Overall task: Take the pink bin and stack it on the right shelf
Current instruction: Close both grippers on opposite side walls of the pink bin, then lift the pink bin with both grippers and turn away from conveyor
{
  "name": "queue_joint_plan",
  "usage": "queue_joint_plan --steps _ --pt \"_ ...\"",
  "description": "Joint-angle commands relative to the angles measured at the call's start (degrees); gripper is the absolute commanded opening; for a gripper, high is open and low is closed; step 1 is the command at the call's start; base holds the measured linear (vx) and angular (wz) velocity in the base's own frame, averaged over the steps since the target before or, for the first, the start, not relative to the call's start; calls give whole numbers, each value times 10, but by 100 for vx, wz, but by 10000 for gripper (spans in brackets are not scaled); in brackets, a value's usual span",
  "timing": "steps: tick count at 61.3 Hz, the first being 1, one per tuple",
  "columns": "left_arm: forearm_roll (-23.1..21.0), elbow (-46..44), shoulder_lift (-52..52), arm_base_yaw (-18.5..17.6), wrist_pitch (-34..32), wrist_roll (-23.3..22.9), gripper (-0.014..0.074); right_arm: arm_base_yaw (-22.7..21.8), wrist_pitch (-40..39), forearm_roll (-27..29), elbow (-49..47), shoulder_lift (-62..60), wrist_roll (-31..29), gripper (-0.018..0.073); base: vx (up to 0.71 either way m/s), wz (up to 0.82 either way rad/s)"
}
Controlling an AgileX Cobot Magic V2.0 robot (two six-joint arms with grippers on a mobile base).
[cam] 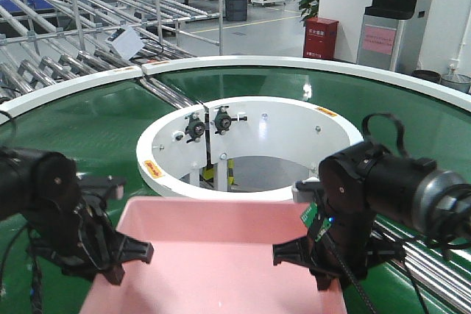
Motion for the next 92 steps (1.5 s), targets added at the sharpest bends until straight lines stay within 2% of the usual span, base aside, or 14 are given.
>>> queue_joint_plan --steps 1,8,16,21,26,92 --pt "30 -18 -74 -12 -20 7 146 28 -15 -113 0 -76 28 46 0 0" --pt "78 -10 -119 -38 -24 -34 146 46 -39 -157 57 -135 90 48 0 0" --pt "147 38 -179 -77 -38 -117 146 46 -79 -153 113 -194 83 49 0 1" --pt "157 84 -219 -104 -62 -155 146 46 -73 -148 124 -223 80 51 0 0" --pt "159 113 -242 -121 -88 -171 146 46 -69 -147 126 -237 80 52 0 0" --pt "159 122 -251 -125 -95 -172 146 45 -70 -144 126 -240 87 53 0 -1"
